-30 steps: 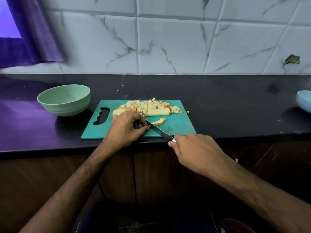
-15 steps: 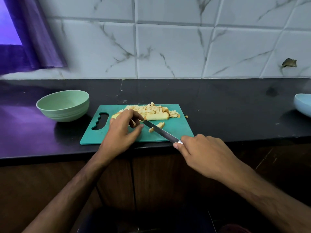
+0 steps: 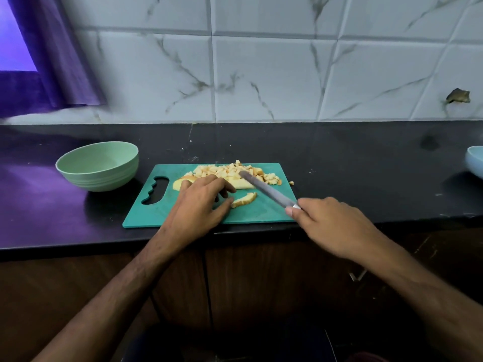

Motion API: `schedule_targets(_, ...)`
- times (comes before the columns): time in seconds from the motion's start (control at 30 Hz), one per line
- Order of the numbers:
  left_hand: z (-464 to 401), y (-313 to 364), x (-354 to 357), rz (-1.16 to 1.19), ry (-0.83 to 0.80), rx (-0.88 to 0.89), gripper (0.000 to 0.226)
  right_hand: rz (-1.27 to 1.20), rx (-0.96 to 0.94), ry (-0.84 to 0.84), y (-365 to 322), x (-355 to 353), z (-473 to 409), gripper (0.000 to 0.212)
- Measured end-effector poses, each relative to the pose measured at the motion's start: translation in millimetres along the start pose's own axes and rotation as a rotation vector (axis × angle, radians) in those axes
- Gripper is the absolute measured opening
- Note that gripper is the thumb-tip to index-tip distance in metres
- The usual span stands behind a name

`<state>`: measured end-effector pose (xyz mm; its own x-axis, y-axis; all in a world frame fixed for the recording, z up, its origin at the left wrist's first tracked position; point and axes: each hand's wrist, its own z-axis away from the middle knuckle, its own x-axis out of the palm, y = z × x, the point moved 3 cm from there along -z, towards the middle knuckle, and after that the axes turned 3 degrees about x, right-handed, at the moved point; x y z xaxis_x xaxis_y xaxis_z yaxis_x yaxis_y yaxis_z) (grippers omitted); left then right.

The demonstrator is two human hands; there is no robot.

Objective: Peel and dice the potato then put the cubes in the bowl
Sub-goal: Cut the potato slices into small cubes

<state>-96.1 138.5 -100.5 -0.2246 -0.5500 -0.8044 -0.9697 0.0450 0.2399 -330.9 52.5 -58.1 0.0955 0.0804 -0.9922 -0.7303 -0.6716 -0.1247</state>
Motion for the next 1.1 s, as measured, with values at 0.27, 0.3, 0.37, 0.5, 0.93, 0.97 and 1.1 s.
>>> schedule_targets(0.27,-45.0,25.0,21.5,-0.336,-0.28,0.293,0.05,-0.879,0.061,0.15,49.8,14.0,-74.6,0.042)
schedule_targets(0.3,-48.7,25.3,23.1,-0.336,-0.308,0.307,0.047,-0.929,0.056,0.167,52.5,15.4,-80.5,0.041)
schedule_targets(0.37,-54.6,25.4,25.4,-0.313,-0.343,0.312,0.038,-0.982,0.045,0.201,56.4,19.3,-90.7,0.041)
schedule_targets(0.5,-57.7,21.5,28.9,-0.274,-0.348,0.306,0.033,-1.02,0.019,0.235,60.3,23.8,-104.9,0.04)
schedule_targets(0.93,-61.0,16.2,31.7,-0.051,-0.195,0.275,0.013,-1.021,-0.002,0.195,62.8,28.4,-111.3,0.041)
schedule_targets(0.97,-60.5,15.4,32.0,-0.046,-0.184,0.276,0.013,-1.018,-0.004,0.193,62.7,28.5,-111.0,0.041)
schedule_targets(1.1,-62.4,10.0,21.9,0.001,-0.149,0.255,0.011,-1.004,-0.004,0.193,62.8,28.2,-110.7,0.042)
